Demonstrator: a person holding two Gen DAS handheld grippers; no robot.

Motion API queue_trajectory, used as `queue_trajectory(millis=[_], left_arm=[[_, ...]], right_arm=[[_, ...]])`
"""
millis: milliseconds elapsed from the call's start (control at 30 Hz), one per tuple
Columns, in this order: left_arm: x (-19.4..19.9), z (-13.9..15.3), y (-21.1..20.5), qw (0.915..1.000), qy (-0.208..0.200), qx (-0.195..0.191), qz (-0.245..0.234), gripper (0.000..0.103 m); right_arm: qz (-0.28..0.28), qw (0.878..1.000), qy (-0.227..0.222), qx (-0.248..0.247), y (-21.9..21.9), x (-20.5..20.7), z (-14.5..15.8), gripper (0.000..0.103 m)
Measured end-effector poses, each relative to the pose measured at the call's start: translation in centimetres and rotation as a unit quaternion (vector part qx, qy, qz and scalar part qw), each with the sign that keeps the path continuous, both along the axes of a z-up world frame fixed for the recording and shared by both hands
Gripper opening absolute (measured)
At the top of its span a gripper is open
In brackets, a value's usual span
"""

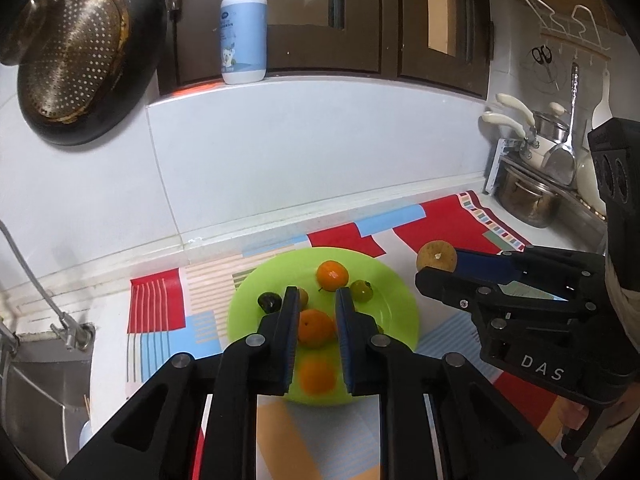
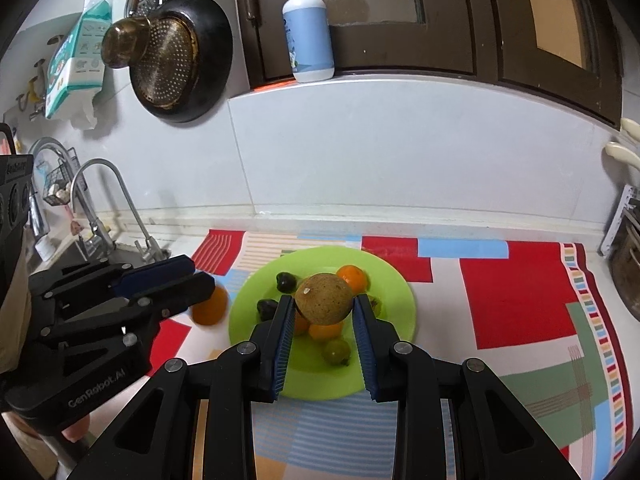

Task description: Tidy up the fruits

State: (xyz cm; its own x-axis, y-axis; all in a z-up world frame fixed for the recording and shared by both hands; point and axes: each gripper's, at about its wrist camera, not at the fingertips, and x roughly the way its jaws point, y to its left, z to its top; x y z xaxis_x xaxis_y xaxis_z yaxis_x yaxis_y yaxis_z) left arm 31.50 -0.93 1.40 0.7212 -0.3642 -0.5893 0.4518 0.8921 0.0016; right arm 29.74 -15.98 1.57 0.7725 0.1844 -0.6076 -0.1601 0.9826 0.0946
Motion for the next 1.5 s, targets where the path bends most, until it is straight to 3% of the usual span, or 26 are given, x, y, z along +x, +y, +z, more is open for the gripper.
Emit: queue_trajectory(millis=[300,633,700,767,1000,1500], left_arm=[[4.2,-2.6,0.4,0.9993,0.036,-0.007,0.008,0.016],[6.0,-4.3,0.9,0.9984,0.052,-0.006,0.019,0.016],[6.1,-4.4,1.0,0.9983,0.053,-0.004,0.022,0.016],[6.0,-4.5,1.1,0.9981,0.055,-0.002,0.027,0.02],[3.9,-3.5,1.1,0.9988,0.035,0.006,0.035,0.036],[-4.0,0.5,2.2,0.9954,-0.02,0.0,0.093,0.071]], right_arm=[[-0.003,1.0,0.03,0.006,0.2,3.7,-2.5,0.031],[0.008,0.998,0.058,0.004,1.0,6.6,-4.7,0.031],[0.004,0.998,0.058,0.001,1.0,6.9,-4.8,0.036],[-0.004,0.999,0.054,-0.003,0.9,7.0,-4.7,0.042],[-0.014,0.999,0.044,-0.005,0.0,5.5,-3.9,0.042],[-0.05,0.998,-0.022,-0.022,-1.0,-2.8,0.8,0.061]])
